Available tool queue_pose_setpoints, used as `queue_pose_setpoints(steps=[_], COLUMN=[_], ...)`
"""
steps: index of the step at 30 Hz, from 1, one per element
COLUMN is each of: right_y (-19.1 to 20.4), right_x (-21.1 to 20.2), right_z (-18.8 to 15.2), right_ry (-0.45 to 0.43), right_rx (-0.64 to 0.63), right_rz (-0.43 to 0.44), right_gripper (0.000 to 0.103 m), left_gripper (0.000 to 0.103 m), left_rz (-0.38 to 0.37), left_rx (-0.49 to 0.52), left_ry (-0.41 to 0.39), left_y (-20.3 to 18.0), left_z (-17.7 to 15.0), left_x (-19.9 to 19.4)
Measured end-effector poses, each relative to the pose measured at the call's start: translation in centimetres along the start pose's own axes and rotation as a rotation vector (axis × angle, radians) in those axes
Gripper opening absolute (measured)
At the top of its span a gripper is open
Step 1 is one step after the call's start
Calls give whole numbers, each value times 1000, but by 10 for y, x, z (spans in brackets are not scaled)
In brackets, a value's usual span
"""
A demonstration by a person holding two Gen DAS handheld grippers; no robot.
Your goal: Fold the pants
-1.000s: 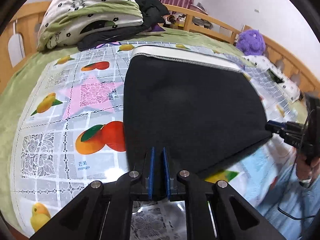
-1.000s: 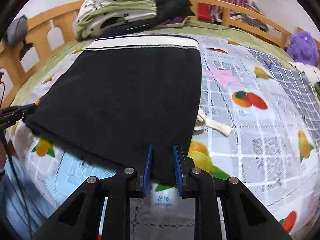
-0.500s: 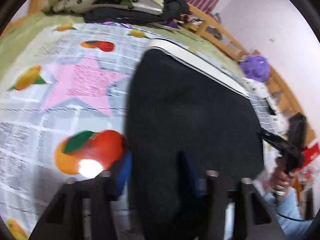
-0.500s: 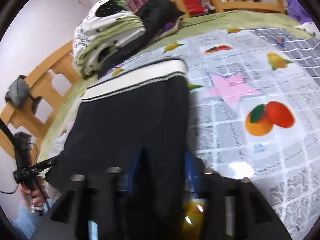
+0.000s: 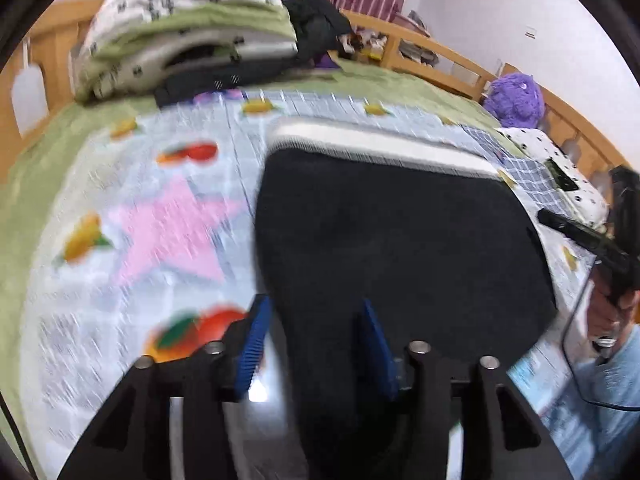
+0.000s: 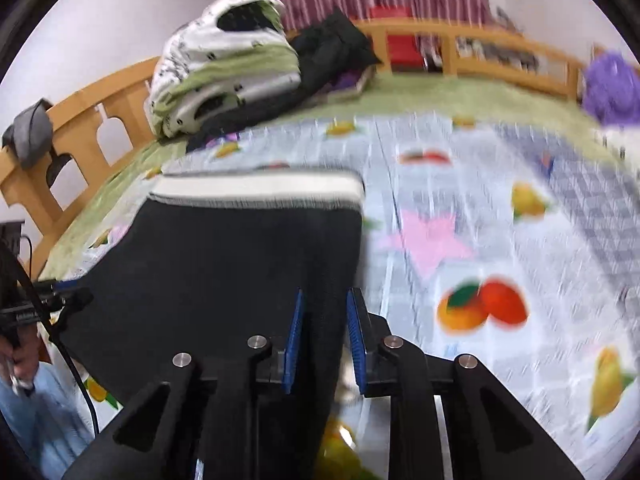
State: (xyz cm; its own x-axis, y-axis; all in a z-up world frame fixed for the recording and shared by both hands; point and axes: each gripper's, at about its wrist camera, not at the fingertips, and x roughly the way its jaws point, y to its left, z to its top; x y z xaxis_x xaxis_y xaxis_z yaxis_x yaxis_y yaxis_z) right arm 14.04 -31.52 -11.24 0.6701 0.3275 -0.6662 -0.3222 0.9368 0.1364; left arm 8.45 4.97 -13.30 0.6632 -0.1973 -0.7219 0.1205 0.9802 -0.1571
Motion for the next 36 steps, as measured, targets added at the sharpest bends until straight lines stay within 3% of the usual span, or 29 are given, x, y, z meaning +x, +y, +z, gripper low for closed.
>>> queue_pose_setpoints(steps=[8,12,15,18,19,21,24,32,36], right_y=[14,16,14,9,11,17,26,45,40], right_x=[53,105,107,92,83,67,52,16,6], right_z=[65,69,70,69,66,56,29,-23,-48], right_ry=[-62,40,36,53,45,39,59,32,44], right_rx=[-8,-12,-16,33,28,4,-25,-57,-64], right_rz=[-5,-47,-42,-15,-16,-22,-15,-29,-46], right_gripper=[23,22,22,23,28,34,34,34,35], left_gripper=[51,50,50,51,51,53,53,54,57], left_rz=[-26,-20,-18,-51,-90,-96,-122,-3,8], left_rx=[92,105,113,97,82,94,127,258,236], left_ry=[-40,33,81,92,98,97,169,107,85], left_y=[-22,-27,-27,-25,-23,-24,-35,-56,-42], left_z=[91,110,110,101,95,82,47,-12,-29], left_x=[50,98,112,92,85,75,63,19,-6])
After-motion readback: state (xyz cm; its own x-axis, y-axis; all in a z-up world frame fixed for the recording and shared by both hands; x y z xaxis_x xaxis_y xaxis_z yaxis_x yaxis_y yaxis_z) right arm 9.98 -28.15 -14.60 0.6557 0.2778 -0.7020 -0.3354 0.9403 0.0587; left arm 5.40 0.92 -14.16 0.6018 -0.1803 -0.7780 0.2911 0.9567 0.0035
